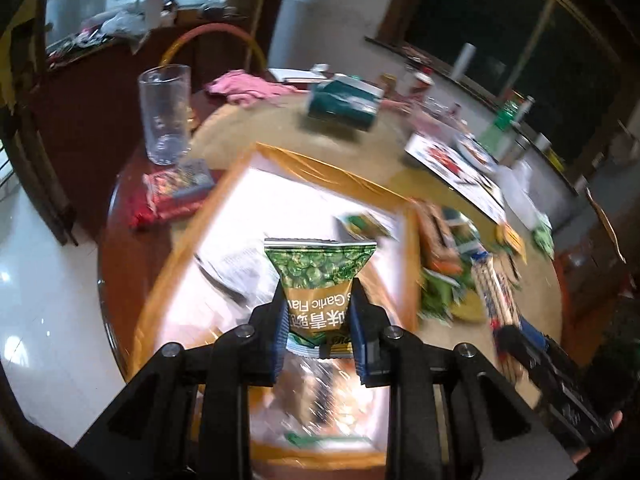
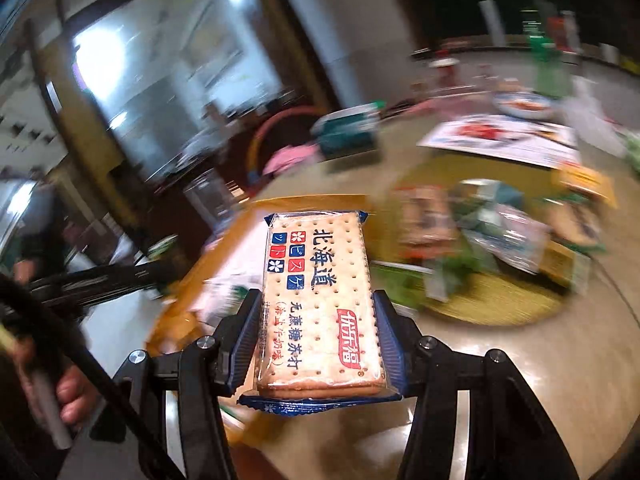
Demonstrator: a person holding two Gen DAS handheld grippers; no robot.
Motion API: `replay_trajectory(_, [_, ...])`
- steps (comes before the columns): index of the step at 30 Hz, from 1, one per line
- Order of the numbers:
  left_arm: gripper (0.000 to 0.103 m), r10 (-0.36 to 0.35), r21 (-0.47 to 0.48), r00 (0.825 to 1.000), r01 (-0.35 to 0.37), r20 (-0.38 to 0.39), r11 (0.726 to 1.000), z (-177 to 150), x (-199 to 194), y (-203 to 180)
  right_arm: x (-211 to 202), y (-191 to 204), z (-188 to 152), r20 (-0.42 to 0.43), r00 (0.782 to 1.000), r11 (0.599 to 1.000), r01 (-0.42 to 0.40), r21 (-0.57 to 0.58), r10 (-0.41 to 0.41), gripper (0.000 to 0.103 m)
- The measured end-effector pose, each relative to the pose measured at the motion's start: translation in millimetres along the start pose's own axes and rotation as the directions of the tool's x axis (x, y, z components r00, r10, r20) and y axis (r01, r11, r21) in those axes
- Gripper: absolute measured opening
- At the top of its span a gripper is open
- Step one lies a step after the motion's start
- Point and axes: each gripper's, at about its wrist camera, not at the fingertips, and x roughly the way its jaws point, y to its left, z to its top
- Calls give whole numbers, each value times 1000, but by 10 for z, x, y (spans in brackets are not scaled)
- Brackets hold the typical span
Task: Organize snacks
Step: 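Carry the cracker box and green pea bag into the white tray and open both tools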
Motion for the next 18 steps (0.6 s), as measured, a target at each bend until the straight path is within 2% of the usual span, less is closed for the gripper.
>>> replay_trajectory(4, [29,-15,-26,999,14,-32,1000,302,289,277,568,357,278,-63,998,997,2,-77,-7,55])
replay_trajectory(9, [29,-41,-45,994,37,-99,998,544,704,463,1300,494,500,-174,984,996,10,-89,-26,55])
replay_trajectory(12, [29,-6,-21,990,3,-143,1000,610,955,494,1651,524,571,-227,973,995,28,-98,-49,55])
replay_trajectory(18, [29,29,-22,975,-35,-221,999,609,1284,566,1930,477,472,-298,947,991,95,-98,-120,55])
